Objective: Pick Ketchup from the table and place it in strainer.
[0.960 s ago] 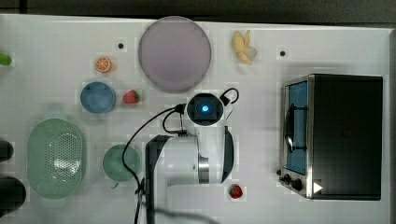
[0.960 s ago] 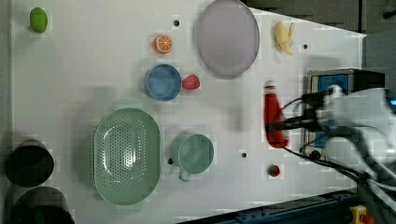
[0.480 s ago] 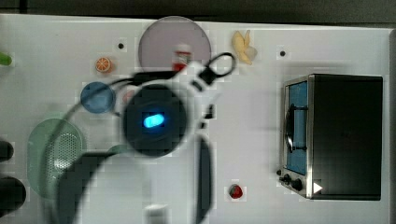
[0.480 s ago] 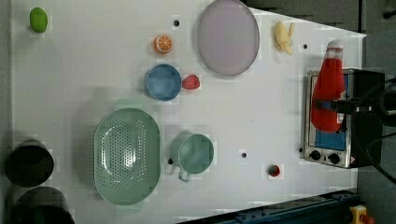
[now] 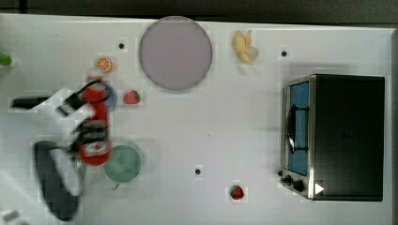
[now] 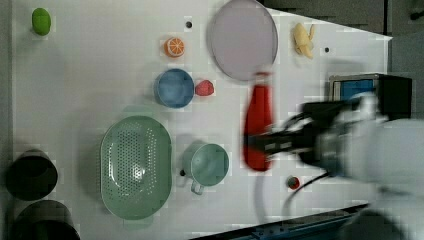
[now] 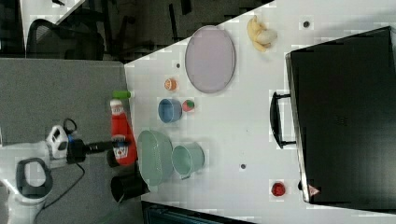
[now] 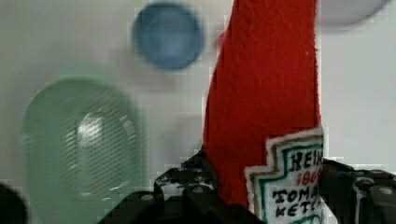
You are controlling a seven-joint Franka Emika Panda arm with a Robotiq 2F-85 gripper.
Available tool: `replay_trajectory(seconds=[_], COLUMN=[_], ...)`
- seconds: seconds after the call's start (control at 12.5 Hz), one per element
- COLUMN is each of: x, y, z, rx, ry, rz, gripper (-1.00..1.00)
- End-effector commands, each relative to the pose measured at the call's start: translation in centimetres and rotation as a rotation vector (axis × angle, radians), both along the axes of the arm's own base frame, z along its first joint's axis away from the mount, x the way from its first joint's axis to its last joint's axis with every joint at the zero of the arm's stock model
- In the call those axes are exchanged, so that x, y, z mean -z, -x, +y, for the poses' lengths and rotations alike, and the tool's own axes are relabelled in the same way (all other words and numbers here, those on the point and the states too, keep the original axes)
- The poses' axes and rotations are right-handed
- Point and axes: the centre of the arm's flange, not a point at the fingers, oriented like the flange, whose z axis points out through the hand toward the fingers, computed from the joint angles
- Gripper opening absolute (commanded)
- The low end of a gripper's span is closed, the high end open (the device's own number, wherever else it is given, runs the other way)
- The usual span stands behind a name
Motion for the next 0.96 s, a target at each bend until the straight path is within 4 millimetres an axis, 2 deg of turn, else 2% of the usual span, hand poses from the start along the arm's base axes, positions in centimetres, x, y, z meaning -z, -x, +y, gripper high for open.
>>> replay_trajectory(seconds=[0.08,0.24,0.32,0.48,0.56,0.72,0.8,0.96], x=[3.6,6.8,8.7,12.4,13.5,13.5,12.5,9.0], y=[2.7,3.9,4.2,4.5,4.4,4.0,3.8,3.0], z=[6.8,10.4,11.5,12.9,13.2,13.0,12.6,10.5], rx=[0.187,0.265,0.286,0.285,0.294,0.313,0.343,0.4], ry=[-0.085,-0.15,-0.169,-0.195,-0.217,-0.223,-0.211,-0.158], rz=[-0.006,0.033,0.063,0.108,0.117,0.114,0.104,0.066], gripper=[0.24,0.24,0.32,0.74,1.0,1.0,1.0,1.0])
